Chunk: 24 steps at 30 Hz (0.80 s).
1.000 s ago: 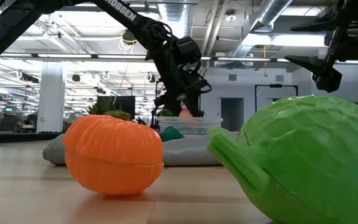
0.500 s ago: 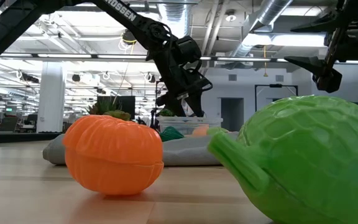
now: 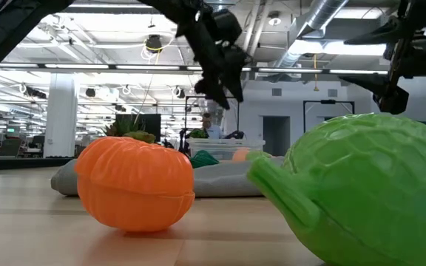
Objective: Pick and placing Produce into tupperware
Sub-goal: Put the cabbage into the bin
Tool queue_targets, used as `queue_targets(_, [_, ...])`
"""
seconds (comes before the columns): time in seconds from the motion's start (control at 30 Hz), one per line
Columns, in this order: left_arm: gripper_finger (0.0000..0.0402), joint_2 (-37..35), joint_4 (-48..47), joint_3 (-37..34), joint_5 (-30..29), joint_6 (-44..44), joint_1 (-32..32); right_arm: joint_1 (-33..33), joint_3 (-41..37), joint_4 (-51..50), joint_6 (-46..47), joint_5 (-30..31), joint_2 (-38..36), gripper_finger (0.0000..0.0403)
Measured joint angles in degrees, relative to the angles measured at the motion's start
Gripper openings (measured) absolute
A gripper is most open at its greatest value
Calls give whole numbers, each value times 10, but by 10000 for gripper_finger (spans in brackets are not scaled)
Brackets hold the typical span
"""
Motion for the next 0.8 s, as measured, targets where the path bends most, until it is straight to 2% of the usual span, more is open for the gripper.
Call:
queue_targets(0.27, [302,0,-229,78,25,32,-46,0,0,-26,26,-13,0,306])
queue_targets(0.43, [301,0,-350,91,-3,43,-87,0,0,-26,20,-13,0,306])
queue_targets(0.53, [301,0,-371,90,-39,43,-109,0,0,-26,15,-13,0,306])
queue_targets(0.8, [301,0,-376,90,-88,2,-161,0,0,-26,10,-14,0,306])
